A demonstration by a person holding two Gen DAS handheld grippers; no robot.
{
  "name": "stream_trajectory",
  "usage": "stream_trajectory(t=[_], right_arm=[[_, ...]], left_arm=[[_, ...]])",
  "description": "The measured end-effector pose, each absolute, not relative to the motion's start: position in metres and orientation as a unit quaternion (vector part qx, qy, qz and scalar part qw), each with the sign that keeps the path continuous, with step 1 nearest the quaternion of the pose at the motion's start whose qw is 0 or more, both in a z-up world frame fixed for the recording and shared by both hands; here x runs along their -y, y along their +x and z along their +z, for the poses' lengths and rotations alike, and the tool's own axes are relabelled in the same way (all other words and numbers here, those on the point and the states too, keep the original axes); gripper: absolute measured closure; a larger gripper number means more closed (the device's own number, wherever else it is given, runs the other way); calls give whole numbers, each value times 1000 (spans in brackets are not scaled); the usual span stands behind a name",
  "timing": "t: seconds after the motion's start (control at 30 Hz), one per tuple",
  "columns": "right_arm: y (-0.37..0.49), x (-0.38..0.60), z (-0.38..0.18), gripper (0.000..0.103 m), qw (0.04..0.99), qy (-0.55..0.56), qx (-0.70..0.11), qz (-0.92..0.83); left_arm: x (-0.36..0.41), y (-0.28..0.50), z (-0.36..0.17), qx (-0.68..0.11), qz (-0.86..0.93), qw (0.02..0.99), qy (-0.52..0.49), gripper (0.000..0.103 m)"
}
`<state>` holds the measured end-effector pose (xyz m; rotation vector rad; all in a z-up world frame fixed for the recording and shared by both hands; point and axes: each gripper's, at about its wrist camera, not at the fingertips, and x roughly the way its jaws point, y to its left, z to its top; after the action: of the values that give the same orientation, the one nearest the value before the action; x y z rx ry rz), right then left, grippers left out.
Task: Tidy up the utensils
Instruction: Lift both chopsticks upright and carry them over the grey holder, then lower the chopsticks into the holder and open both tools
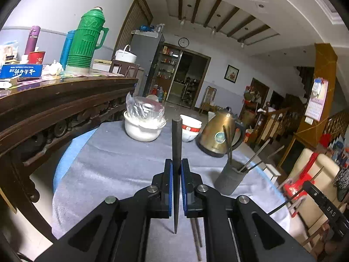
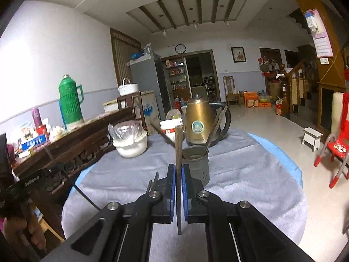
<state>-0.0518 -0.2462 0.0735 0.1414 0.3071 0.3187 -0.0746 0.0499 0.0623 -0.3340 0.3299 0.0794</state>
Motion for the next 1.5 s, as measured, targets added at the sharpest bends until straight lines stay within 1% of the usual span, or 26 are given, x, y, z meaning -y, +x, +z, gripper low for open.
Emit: stream_trajectory(t=[0.2,0.4,0.57,0.7,0.83,1.0,1.2,1.5], right_arm=[[-57,268,108,97,979,91,-106,149],[-50,286,144,97,984,105,-53,135],[-34,296,164,97,985,114,-26,126],[-18,311,171,97,986,125,-14,113],[4,335,165,97,982,161,-24,100],[42,349,154,97,969,207,-45,125],[79,341,140,97,966,199,-78,147],[108,331,117,97,961,183,-123,167]], left_arm=[[-46,-66,96,-133,6,973,-190,96],[-23,-35,132,-102,-41,975,-195,96],[1,-6,151,-86,-64,977,-183,96],[17,23,157,-87,-76,978,-175,96],[30,46,154,-93,-81,979,-162,96],[46,79,144,-109,-78,980,-150,96],[57,106,136,-124,-71,980,-140,96],[71,137,125,-148,-72,978,-128,96]])
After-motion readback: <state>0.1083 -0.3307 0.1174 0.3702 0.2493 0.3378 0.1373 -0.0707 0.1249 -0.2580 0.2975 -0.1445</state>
